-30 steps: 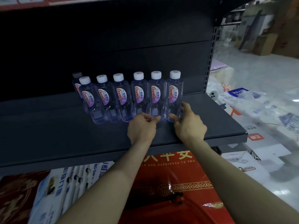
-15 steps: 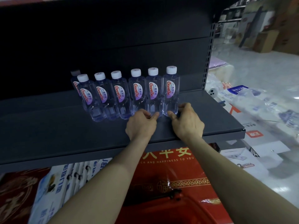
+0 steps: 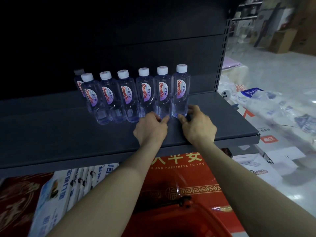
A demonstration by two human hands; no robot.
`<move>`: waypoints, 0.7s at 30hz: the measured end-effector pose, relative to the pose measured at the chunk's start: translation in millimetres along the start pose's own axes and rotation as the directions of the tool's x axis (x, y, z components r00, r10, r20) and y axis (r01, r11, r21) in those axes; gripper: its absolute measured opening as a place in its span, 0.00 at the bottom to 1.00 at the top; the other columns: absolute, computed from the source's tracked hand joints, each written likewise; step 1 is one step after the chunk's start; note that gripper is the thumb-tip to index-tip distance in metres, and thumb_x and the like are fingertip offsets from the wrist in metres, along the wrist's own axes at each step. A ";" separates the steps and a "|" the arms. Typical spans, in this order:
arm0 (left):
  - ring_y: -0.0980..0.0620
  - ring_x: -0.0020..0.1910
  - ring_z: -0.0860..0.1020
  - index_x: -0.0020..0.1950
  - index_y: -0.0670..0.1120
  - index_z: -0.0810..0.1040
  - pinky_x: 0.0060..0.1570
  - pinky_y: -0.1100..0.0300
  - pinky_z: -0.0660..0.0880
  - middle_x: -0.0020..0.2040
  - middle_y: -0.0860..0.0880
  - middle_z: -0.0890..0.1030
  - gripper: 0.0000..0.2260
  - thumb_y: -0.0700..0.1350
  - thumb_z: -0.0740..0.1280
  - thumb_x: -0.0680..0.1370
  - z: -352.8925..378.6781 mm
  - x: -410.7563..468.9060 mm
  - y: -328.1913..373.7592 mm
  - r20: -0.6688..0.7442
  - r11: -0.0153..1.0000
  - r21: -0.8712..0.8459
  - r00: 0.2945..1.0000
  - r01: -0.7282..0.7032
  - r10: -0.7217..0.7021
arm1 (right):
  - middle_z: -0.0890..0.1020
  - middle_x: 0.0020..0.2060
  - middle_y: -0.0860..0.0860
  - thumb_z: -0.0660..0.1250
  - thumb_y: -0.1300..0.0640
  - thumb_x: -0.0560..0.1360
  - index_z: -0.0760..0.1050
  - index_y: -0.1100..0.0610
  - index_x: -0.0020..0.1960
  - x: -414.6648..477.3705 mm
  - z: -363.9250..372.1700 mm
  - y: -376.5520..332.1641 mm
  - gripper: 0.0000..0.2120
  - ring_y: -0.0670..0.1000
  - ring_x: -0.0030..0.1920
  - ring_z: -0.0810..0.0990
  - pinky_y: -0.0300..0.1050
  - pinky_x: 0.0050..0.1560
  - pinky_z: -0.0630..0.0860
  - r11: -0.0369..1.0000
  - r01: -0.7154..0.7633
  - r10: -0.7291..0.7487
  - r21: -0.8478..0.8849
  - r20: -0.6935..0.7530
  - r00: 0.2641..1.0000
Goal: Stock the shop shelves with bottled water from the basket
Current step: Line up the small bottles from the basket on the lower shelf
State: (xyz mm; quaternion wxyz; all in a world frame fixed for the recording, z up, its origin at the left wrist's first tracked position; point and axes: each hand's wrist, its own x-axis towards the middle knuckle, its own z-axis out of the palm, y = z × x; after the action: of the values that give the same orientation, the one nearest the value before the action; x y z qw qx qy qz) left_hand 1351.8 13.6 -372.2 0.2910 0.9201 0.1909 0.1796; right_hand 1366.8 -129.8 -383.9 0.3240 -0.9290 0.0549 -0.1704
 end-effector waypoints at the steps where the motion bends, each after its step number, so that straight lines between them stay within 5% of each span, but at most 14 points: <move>1: 0.49 0.53 0.82 0.50 0.56 0.81 0.46 0.55 0.68 0.48 0.54 0.85 0.15 0.66 0.69 0.77 0.2 -0.2 -0.3 0.001 1.000 0.005 1.000 0.000 0.000 | 0.84 0.59 0.45 0.64 0.36 0.79 0.69 0.43 0.68 -0.5 -0.2 -0.1 0.21 0.55 0.61 0.81 0.53 0.50 0.75 1.000 -0.004 0.004 -0.001 0.003 1.000; 8: 0.50 0.54 0.82 0.51 0.56 0.82 0.47 0.56 0.68 0.50 0.54 0.85 0.12 0.63 0.70 0.77 -2.5 -3.4 -2.0 0.001 1.000 -0.023 1.000 -0.010 0.010 | 0.80 0.68 0.47 0.65 0.33 0.78 0.66 0.49 0.76 -2.4 -6.0 -5.6 0.32 0.55 0.67 0.78 0.55 0.58 0.75 0.999 -0.045 0.044 0.007 0.038 0.998; 13: 0.50 0.54 0.81 0.52 0.54 0.80 0.51 0.54 0.75 0.51 0.54 0.84 0.13 0.62 0.73 0.76 -6.7 -3.6 -6.9 0.120 0.997 -0.062 0.991 -0.046 0.053 | 0.82 0.63 0.51 0.66 0.34 0.77 0.72 0.51 0.68 -14.5 -17.0 -10.1 0.28 0.58 0.63 0.80 0.54 0.57 0.76 0.998 -0.049 0.053 -0.039 0.110 0.992; 17: 0.50 0.57 0.80 0.62 0.47 0.80 0.54 0.56 0.75 0.58 0.50 0.82 0.19 0.53 0.77 0.76 -23.2 -11.2 -8.6 0.247 0.980 -0.188 0.963 -0.056 0.103 | 0.79 0.64 0.54 0.69 0.37 0.76 0.71 0.52 0.68 -36.2 -24.2 -13.8 0.27 0.60 0.66 0.77 0.57 0.64 0.76 0.999 0.054 -0.054 0.005 0.202 0.978; 21: 0.49 0.66 0.78 0.75 0.44 0.73 0.62 0.60 0.73 0.69 0.46 0.78 0.29 0.43 0.78 0.76 -49.0 -34.8 -18.5 0.377 0.923 -0.384 0.919 0.037 0.120 | 0.71 0.76 0.58 0.66 0.39 0.79 0.63 0.60 0.78 -74.8 -31.5 -15.7 0.36 0.59 0.77 0.66 0.55 0.78 0.64 0.987 0.153 -0.135 -0.042 0.292 0.947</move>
State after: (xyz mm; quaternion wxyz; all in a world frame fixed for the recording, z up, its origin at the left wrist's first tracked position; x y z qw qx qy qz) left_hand 1295.6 34.6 -353.5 0.4934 0.8664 0.0699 0.0314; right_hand 1285.5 -120.0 -372.1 0.2854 -0.9553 -0.0553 -0.0546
